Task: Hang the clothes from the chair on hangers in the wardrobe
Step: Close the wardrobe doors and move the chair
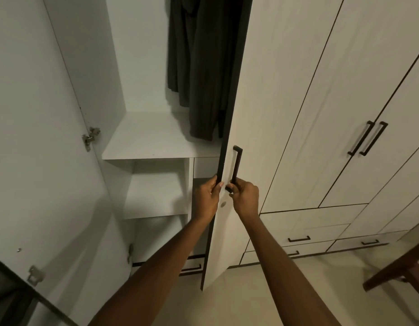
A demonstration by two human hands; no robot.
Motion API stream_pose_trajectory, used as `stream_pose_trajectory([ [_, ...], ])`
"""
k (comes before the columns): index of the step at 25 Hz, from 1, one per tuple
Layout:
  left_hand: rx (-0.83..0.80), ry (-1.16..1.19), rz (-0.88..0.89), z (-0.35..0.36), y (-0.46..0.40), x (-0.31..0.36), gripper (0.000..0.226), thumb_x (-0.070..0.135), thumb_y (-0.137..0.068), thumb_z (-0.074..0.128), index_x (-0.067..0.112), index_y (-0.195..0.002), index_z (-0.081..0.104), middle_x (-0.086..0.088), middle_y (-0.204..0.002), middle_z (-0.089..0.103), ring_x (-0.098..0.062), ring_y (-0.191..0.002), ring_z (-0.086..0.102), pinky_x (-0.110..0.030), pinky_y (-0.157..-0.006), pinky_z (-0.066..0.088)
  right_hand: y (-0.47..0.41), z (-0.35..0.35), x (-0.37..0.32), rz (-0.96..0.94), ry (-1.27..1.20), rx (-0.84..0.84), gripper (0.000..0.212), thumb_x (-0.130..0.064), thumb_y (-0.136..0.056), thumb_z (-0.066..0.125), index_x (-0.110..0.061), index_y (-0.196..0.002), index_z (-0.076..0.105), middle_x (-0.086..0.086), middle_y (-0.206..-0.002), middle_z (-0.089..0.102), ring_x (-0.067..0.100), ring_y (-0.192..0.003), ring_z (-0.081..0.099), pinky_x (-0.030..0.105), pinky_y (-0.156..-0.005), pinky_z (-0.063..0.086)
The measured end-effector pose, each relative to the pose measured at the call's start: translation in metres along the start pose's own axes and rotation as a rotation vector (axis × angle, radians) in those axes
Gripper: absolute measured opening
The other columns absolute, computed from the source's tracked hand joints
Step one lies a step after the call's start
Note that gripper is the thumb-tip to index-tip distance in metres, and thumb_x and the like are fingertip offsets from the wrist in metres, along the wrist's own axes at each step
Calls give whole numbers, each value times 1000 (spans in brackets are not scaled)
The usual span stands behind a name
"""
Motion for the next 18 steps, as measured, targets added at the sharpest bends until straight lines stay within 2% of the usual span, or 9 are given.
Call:
stream_pose_trajectory([
  [2, 10, 3, -4, -8, -12, 0, 40, 25, -100, 64, 9, -137, 61, 8, -118, 68, -1, -103, 66, -12, -91, 51, -8, 13, -5, -6, 18, 1, 22, -21, -101, 64, -10, -116, 76, 5, -103, 79, 15, -81, 74, 19, -82, 58],
  [5, 37, -34, -1, -18, -34, -6, 39, 22, -100, 63, 7, -137, 61, 5, -119, 68, -2, -104, 62, 2, -85, 42, -23, 32, -12, -27, 20, -28, 22, -22, -102, 63, -11, -115, 76, 3, -101, 78, 15, -80, 73, 24, -85, 60],
  [7, 57, -35, -13, -23, -52, -17, 38, 23, -100, 63, 9, -136, 62, 1, -121, 71, -4, -104, 64, 2, -85, 43, -37, 46, -13, -31, 33, -48, 21, -23, -103, 63, -10, -114, 76, 1, -98, 78, 12, -75, 71, 18, -81, 59],
  [9, 81, -27, -14, -28, -69, -28, 37, 22, -100, 62, 9, -135, 63, 0, -119, 72, -8, -106, 67, -1, -85, 45, -51, 59, -15, -15, 36, -63, 20, -20, -102, 63, -8, -110, 76, -1, -91, 73, 7, -65, 64, 5, -65, 51],
  [11, 94, -38, -1, -31, -87, -36, 37, 22, -101, 61, 8, -135, 62, -2, -120, 72, -11, -107, 69, -5, -88, 48, -65, 75, -17, -20, 27, -74, 20, -17, -103, 61, -5, -110, 75, 3, -91, 74, 8, -64, 63, 2, -57, 46],
  [13, 118, -60, 7, -33, -107, -47, 37, 22, -102, 60, 7, -135, 62, -5, -123, 72, -14, -109, 69, -13, -93, 51, -79, 91, -18, -53, 32, -85, 22, -19, -104, 59, -5, -112, 74, 7, -93, 76, 16, -69, 69, 8, -62, 51],
  [15, 146, -86, 21, -33, -126, -54, 37, 23, -103, 58, 5, -135, 61, -7, -125, 71, -16, -113, 68, -20, -98, 52, -95, 105, -17, -86, 36, -97, 24, -22, -105, 58, -6, -112, 74, 7, -93, 77, 18, -73, 72, 22, -72, 60],
  [18, 144, -128, 32, -34, -151, -57, 35, 21, -105, 55, 5, -135, 62, -1, -123, 70, -11, -110, 68, -9, -95, 48, -118, 123, -12, -109, 27, -86, 22, -23, -105, 57, -8, -103, 73, 4, -86, 75, 18, -69, 70, 37, -71, 62],
])
Point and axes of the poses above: each hand's wrist, its own y-axis away from the middle knuckle, its own z-axis out of the palm, x = y × z, the point moved 7 cm from there along -y, towards the middle knuckle
